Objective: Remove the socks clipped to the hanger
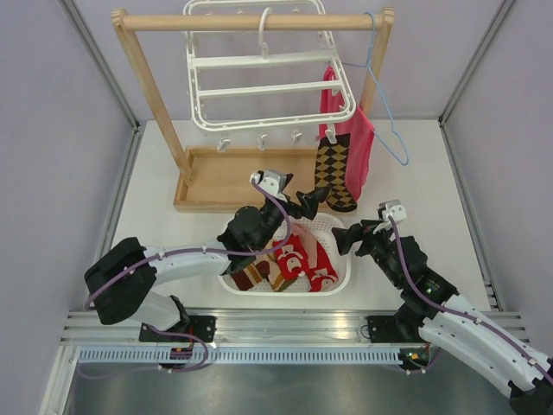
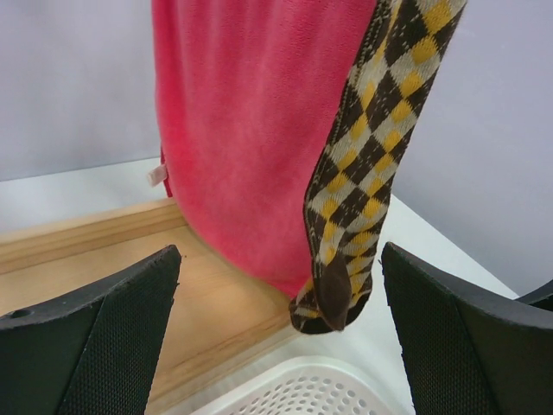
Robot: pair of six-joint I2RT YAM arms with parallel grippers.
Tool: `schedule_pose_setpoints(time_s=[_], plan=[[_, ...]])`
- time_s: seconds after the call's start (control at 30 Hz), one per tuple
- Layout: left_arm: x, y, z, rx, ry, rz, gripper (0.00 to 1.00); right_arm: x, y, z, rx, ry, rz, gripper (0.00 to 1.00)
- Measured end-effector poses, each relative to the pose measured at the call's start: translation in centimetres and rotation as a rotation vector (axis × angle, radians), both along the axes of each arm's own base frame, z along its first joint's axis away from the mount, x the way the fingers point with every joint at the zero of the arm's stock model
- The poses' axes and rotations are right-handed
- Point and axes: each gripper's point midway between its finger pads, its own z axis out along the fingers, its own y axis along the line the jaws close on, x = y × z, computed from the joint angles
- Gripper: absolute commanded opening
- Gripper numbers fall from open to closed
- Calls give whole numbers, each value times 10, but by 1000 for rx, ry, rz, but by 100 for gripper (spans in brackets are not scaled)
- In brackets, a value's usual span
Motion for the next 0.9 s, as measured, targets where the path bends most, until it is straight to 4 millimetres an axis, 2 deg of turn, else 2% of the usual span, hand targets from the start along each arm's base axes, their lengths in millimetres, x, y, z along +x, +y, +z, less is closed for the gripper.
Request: schedule_pose_setpoints(time_s=[0.27, 0.3, 0.4, 0.43, 0.5, 0.73, 0.9], plan=[[4, -20, -10, 18, -3, -48, 100, -3, 4, -1, 3, 6, 33, 98], [5, -23, -11, 19, -3, -51, 96, -4, 5, 0, 6, 3, 35, 98], [7, -31, -15, 24, -3, -70, 60, -4, 4, 4, 15, -7, 36, 98], [7, -34, -16, 24, -2, -77, 28, -4, 4, 5, 18, -11, 35, 98], [6, -37, -16, 20, -1, -96, 3, -5, 3, 6, 21, -17, 36, 98], [-1, -47, -8, -42, 49, -141, 2, -1, 6, -10, -19, -21, 45, 98], [-15, -58, -5, -72, 135, -152, 2, 5, 12, -16, -56, -40, 64, 98]])
